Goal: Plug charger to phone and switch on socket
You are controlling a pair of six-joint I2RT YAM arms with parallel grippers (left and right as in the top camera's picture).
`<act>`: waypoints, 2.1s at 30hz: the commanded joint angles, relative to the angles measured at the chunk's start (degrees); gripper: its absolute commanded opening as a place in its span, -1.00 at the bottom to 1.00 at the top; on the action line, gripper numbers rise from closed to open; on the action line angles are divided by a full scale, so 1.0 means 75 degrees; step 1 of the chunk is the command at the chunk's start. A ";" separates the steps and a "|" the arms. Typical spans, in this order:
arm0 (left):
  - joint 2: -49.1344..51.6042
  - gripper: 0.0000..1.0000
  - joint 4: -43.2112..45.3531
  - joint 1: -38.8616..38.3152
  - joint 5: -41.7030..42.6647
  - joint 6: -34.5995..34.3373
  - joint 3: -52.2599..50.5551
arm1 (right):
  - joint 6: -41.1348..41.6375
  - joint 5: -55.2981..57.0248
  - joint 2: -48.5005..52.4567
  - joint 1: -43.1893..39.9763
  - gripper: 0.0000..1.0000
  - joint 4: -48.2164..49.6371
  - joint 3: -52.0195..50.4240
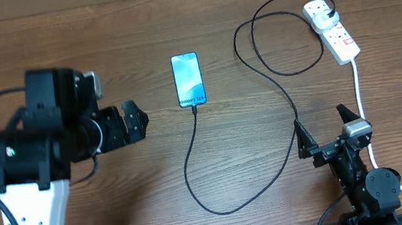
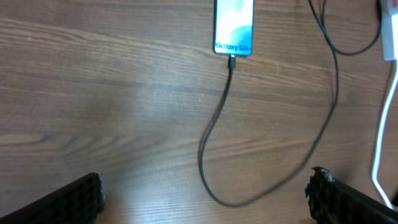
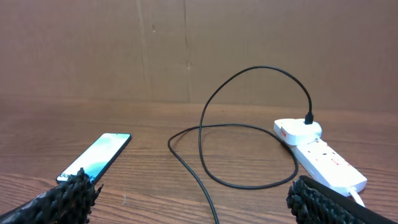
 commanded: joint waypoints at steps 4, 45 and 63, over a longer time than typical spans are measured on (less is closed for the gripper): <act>-0.1355 0.99 0.1040 -0.0044 -0.0099 -0.0006 -0.2046 | -0.0006 0.0073 -0.0090 0.0035 1.00 0.0026 -0.0076; -0.8052 0.99 0.9130 0.0662 0.1973 0.0694 -0.9559 | -0.0006 0.0070 -0.0090 0.0035 1.00 0.0026 -0.0076; -0.9352 0.99 1.0928 0.1067 0.0291 0.0009 -1.1045 | -0.0006 0.0070 -0.0090 0.0035 1.00 0.0026 -0.0076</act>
